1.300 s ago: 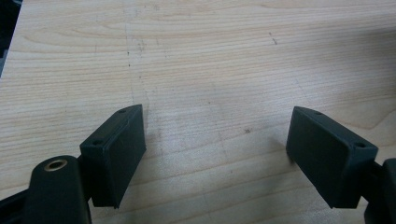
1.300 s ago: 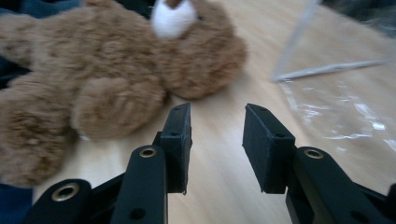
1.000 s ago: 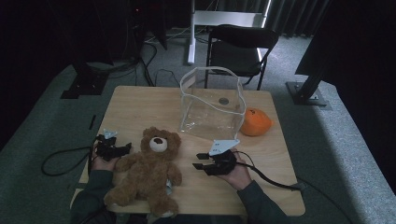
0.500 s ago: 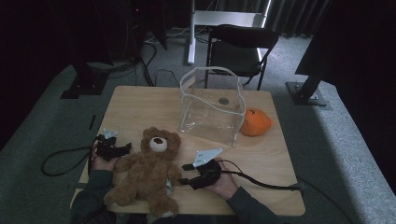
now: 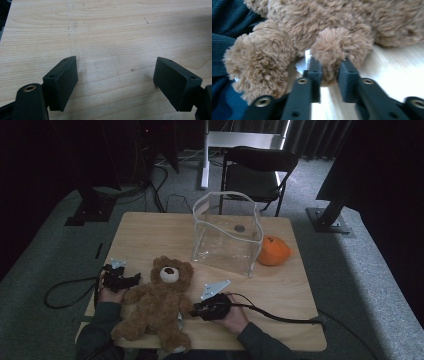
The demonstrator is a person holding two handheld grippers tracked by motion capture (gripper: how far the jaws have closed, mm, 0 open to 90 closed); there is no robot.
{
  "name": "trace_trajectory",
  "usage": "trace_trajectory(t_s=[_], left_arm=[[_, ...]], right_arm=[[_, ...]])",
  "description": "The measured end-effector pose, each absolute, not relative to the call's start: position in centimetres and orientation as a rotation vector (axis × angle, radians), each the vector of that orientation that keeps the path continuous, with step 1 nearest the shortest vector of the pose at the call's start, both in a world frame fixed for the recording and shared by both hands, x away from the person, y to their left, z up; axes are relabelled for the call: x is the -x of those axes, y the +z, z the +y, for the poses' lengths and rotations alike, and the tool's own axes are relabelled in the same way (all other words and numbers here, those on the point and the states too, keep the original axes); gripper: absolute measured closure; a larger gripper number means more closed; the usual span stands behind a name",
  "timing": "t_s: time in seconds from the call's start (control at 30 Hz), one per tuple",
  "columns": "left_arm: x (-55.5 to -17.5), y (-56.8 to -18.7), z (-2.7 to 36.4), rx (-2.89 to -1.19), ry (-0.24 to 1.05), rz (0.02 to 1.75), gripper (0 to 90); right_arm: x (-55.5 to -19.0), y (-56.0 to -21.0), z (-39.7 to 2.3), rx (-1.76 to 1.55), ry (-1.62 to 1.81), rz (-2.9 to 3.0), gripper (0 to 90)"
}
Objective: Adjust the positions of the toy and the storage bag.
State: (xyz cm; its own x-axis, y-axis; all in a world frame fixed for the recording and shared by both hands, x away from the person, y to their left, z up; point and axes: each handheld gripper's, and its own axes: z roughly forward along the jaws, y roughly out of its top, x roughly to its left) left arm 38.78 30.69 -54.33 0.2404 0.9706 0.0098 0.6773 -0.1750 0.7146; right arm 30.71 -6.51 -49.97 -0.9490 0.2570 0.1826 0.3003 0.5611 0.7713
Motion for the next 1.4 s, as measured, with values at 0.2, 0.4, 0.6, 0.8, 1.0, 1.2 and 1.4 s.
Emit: trace_trajectory(t_s=[0.2,0.4,0.6,0.8,1.0,1.2,1.4], left_arm=[[-38.8,-54.3,30.7,-1.928,0.642,1.502,20.2],[-38.8,-54.3,30.7,-1.929,0.643,1.502,20.2],[-38.8,-54.3,30.7,-1.928,0.642,1.501,20.2],[-38.8,-54.3,30.7,-1.928,0.642,1.502,20.2],[-38.8,-54.3,30.7,-1.93,0.643,1.502,20.2],[-38.8,-54.3,30.7,-1.929,0.642,1.501,20.2],[-38.8,-54.3,30.7,-1.929,0.643,1.502,20.2]], right_arm=[[-31.8,-48.5,-8.1,0.593,-1.424,-2.803,82.0],[-33.8,-48.2,-9.8,0.728,-1.437,-2.859,82.7],[-34.0,-47.7,-11.2,0.795,-1.45,-2.834,67.9],[-31.5,-47.7,-11.5,0.683,-1.447,-2.823,53.8],[-29.3,-47.7,-10.4,0.516,-1.444,-2.771,42.2],[-28.1,-48.1,-8.9,0.406,-1.387,-2.769,30.9],[-28.0,-49.5,-8.1,0.39,-1.311,-2.738,27.2]])
